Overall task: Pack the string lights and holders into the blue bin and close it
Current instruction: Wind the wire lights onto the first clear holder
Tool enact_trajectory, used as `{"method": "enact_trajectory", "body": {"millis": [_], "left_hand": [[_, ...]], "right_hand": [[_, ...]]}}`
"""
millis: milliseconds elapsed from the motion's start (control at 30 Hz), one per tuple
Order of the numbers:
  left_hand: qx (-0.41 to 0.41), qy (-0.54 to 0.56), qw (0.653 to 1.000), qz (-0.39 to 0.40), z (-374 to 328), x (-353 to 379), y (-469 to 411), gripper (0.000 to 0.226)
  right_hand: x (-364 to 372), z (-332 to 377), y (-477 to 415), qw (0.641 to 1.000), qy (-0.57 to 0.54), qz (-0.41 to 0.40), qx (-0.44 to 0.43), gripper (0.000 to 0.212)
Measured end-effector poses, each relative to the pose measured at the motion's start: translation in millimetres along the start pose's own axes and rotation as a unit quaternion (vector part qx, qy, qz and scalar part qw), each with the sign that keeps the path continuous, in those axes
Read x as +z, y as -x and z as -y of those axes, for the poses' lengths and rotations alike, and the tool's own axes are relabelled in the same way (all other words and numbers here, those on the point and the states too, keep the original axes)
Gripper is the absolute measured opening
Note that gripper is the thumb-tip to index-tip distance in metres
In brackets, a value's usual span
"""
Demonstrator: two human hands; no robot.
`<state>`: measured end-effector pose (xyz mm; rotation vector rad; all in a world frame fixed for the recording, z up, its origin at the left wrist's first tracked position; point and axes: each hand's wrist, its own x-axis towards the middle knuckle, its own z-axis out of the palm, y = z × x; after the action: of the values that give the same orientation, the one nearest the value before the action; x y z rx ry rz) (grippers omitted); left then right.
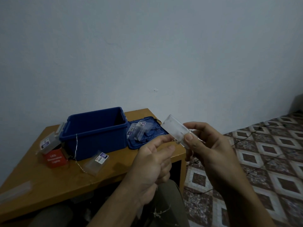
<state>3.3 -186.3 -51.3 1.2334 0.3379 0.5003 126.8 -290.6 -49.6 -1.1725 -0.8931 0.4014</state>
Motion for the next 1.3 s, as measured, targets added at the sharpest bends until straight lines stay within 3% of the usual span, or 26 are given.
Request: {"method": "enact_trajectory", "body": {"millis": [233, 433, 533, 733, 867, 1067, 1300], "left_hand": [[0.040, -0.098, 0.994, -0.037, 3, -2, -5, 0.017], [0.050, -0.125, 0.991, -0.002, 3, -5, -10, 0.018], [0.034, -0.164, 0.986, 0.025, 0, -11, -13, 0.018], [0.011, -0.256, 0.962, 0.099, -6, -22, -15, 0.033], [-0.013, -0.251, 0.964, 0.085, -4, -21, -16, 0.029], [-0.049, -0.186, 0.977, 0.095, -24, -19, -25, 0.026], [0.014, -0.294, 0.955, 0.026, -51, -9, -22, 0.034]], "right_hand": [[0, -2, -1, 1.000, 0.002, -0.008, 0.009, 0.030], [-2, -6, -2, 0.999, -0.035, 0.009, 0.017, 0.027], [-6, -3, -2, 0.997, -0.060, 0.042, 0.038, 0.049], [-12, 7, 1, 0.977, -0.160, 0.116, 0.085, 0.028], [-17, 6, 2, 0.956, -0.194, 0.204, 0.087, 0.044], [-26, 9, 7, 0.955, -0.098, 0.261, 0.106, 0.025], [-25, 17, 8, 0.965, 0.153, 0.199, 0.071, 0.009]]}}
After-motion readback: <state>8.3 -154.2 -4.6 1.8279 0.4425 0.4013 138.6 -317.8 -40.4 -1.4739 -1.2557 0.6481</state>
